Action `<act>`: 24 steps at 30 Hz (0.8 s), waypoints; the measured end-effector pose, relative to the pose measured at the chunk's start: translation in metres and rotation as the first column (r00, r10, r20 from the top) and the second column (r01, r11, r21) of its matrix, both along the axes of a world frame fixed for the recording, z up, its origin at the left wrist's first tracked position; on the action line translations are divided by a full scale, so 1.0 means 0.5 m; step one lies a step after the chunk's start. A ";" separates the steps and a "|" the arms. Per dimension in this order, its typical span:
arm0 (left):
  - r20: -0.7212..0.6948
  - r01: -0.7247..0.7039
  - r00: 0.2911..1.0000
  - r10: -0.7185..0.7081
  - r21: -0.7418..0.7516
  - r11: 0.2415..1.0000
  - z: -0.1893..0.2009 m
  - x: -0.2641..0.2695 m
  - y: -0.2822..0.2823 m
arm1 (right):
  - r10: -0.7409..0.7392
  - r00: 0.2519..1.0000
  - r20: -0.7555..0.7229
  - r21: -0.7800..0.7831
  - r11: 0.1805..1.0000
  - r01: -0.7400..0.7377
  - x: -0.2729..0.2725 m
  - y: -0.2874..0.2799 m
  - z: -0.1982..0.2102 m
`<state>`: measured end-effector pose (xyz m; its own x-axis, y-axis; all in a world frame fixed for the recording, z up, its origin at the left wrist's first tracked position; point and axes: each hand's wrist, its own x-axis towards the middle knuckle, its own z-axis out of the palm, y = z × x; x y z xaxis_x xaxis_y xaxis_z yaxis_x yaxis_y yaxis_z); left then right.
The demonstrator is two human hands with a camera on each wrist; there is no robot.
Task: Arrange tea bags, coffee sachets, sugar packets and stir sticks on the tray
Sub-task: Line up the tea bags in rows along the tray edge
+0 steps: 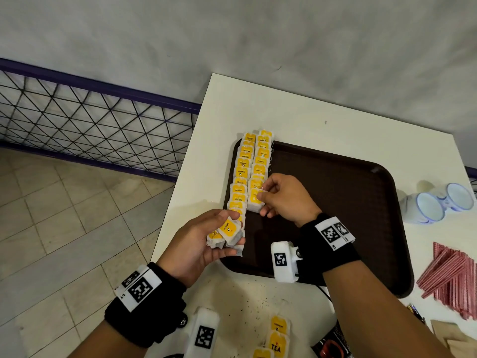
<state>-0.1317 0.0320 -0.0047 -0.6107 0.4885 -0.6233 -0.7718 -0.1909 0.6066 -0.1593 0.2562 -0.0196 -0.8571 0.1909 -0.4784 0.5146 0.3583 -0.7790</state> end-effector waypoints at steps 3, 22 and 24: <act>0.019 -0.012 1.000 0.012 0.011 1.000 0.000 -0.001 0.001 | -0.008 1.000 -0.001 0.027 1.000 0.008 -0.002 -0.001 -0.007; 0.078 0.002 0.997 -0.006 0.052 0.999 0.000 -0.008 0.009 | 0.358 0.918 -0.172 0.056 0.934 -0.354 0.066 -0.034 0.087; 0.063 0.021 0.998 -0.024 0.057 0.998 0.001 -0.007 0.012 | 0.486 0.857 -0.168 0.053 0.873 -0.485 0.073 -0.045 0.095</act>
